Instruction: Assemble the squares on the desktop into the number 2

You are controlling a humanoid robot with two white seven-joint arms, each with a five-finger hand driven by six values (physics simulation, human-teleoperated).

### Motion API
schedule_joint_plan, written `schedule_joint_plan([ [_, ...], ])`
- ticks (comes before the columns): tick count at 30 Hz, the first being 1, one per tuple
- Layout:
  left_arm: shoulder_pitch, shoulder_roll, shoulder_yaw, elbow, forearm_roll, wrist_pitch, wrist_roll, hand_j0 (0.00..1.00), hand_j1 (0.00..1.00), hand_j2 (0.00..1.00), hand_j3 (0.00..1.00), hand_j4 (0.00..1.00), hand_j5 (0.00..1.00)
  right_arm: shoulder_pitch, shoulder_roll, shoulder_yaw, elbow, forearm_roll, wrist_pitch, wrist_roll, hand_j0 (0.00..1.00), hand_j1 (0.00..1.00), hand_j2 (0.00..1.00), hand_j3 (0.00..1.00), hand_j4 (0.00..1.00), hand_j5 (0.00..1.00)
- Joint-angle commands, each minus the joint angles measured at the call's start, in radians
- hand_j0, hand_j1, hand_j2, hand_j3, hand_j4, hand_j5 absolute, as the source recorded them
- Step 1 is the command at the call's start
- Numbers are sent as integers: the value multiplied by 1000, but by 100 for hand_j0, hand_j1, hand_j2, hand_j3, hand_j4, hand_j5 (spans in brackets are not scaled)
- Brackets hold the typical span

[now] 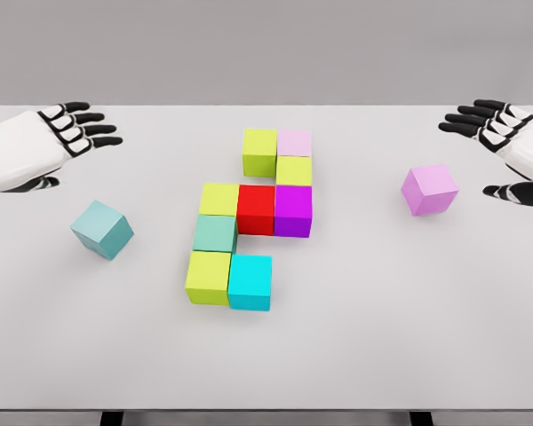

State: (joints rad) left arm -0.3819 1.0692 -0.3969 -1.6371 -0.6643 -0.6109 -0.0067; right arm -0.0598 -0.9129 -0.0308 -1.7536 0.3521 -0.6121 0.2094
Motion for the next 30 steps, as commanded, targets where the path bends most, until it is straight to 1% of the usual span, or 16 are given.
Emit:
schedule_joint_plan([
  [1, -2, 26, -19, 0, 3, 0, 1, 100, 100, 100, 100, 100, 100, 0, -1, 3, -1, -4, 1, 7, 100, 100, 100, 100, 100, 100],
  [4, -2, 60, -36, 0, 6, 0, 1, 100, 100, 100, 100, 100, 100, -12, -3, 19, -3, 4, 1, 53, 100, 100, 100, 100, 100, 100],
  [7, -2, 87, -105, 10, 83, 0, 4, 100, 100, 100, 100, 100, 100, -100, -21, 120, 12, -58, 1, 44, 100, 100, 100, 100, 100, 100],
  [9, -3, 118, -145, 11, 153, 0, 2, 100, 100, 100, 100, 100, 100, -231, -109, 271, 42, -75, 1, 47, 100, 100, 100, 100, 100, 100],
  [11, -3, 156, -195, 16, 212, 0, 1, 100, 100, 100, 100, 100, 100, -426, -205, 534, 65, -70, 1, 53, 100, 100, 100, 100, 100, 100],
  [12, -3, 189, -226, 14, 252, 0, 1, 100, 100, 100, 100, 100, 100, -567, -238, 669, 109, -67, 1, 56, 100, 100, 100, 100, 100, 100],
  [14, -5, 199, -244, 22, 279, 0, 1, 100, 100, 100, 100, 100, 100, -725, -227, 792, 197, -18, 1, 87, 100, 100, 100, 100, 100, 100],
  [16, -6, 183, -250, 42, 282, 0, 1, 100, 100, 100, 100, 100, 100, -834, -222, 900, 236, -12, 1, 165, 100, 100, 100, 100, 100, 100],
  [18, -8, 140, -255, 71, 282, 0, -13, 100, 100, 100, 100, 100, 100, -900, -218, 1012, 261, -10, 1, 195, 100, 100, 100, 100, 100, 100],
  [20, -8, 72, -255, 105, 282, 0, -85, 100, 100, 100, 100, 100, 100, -1000, -147, 1158, 365, -10, 1, 206, 100, 100, 100, 100, 100, 100],
  [21, -9, 49, -255, 115, 284, 0, -105, 100, 100, 100, 100, 100, 100, -1034, -109, 1201, 437, -10, 1, 206, 100, 100, 100, 100, 100, 100],
  [23, -34, 15, -255, 146, 284, 0, -122, 100, 100, 100, 100, 100, 100, -1065, -24, 1217, 568, -9, 1, 208, 100, 100, 100, 100, 100, 100],
  [24, -43, 2, -257, 163, 282, 0, -124, 100, 100, 100, 100, 100, 100, -1077, -12, 1220, 591, -9, 1, 208, 100, 100, 100, 100, 100, 100],
  [26, -52, -25, -257, 198, 284, 0, -154, 100, 100, 100, 100, 100, 100, -1094, -7, 1267, 589, -10, 1, 209, 100, 100, 100, 100, 100, 100],
  [28, -71, -32, -276, 220, 284, 0, -157, 100, 100, 100, 100, 100, 100, -1120, -7, 1270, 588, -16, 1, 208, 100, 100, 100, 100, 100, 100],
  [30, -101, -32, -322, 224, 295, 0, -157, 100, 100, 100, 100, 100, 100, -1141, -9, 1292, 588, -16, 1, 208, 100, 100, 100, 100, 100, 100],
])
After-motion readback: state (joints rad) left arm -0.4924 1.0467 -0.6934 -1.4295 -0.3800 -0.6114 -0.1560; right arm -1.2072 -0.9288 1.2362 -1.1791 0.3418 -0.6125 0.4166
